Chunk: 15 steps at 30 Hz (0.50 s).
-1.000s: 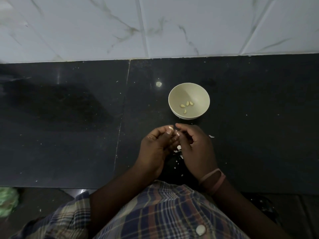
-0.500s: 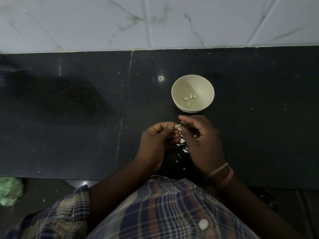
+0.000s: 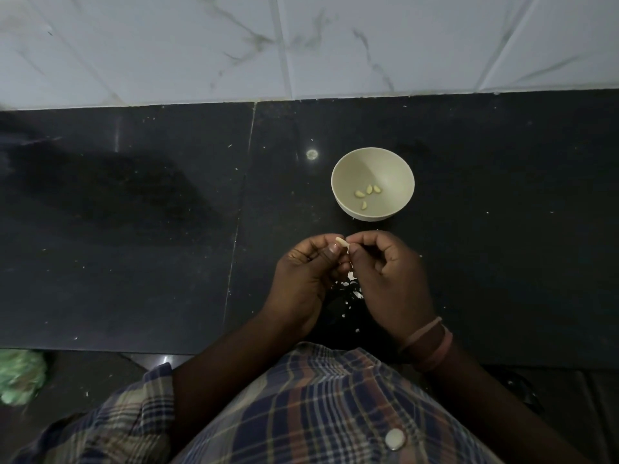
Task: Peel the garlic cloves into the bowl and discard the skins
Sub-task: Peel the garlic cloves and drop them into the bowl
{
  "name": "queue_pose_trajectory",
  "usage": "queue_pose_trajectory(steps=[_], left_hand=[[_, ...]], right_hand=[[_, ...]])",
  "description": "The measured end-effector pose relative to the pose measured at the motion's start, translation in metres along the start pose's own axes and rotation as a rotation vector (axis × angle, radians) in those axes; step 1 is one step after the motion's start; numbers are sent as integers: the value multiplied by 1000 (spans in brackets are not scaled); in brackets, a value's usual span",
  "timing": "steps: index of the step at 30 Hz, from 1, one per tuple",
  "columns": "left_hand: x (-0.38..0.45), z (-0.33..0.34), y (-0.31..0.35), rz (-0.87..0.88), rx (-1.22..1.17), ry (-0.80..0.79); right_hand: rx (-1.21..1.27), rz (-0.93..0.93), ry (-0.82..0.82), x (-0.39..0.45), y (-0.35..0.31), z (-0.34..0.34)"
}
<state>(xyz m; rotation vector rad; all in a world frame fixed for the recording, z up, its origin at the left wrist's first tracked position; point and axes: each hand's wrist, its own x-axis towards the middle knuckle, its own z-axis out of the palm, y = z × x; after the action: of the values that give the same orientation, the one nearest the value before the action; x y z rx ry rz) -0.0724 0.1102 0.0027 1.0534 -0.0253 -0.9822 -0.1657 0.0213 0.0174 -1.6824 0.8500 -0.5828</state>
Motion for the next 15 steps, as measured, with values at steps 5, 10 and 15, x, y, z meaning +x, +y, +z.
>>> queue_pose_trajectory(steps=[5,10,15], left_hand=[[0,1,-1,-20,19,14],[1,2,-1,-38,12,21],[1,2,2,-50,-13,15]], right_hand=[[-18,36,-1,1,-2,-2],[-126,1,-6,4,-2,-4],[-133,21,-20,4,-3,-5]])
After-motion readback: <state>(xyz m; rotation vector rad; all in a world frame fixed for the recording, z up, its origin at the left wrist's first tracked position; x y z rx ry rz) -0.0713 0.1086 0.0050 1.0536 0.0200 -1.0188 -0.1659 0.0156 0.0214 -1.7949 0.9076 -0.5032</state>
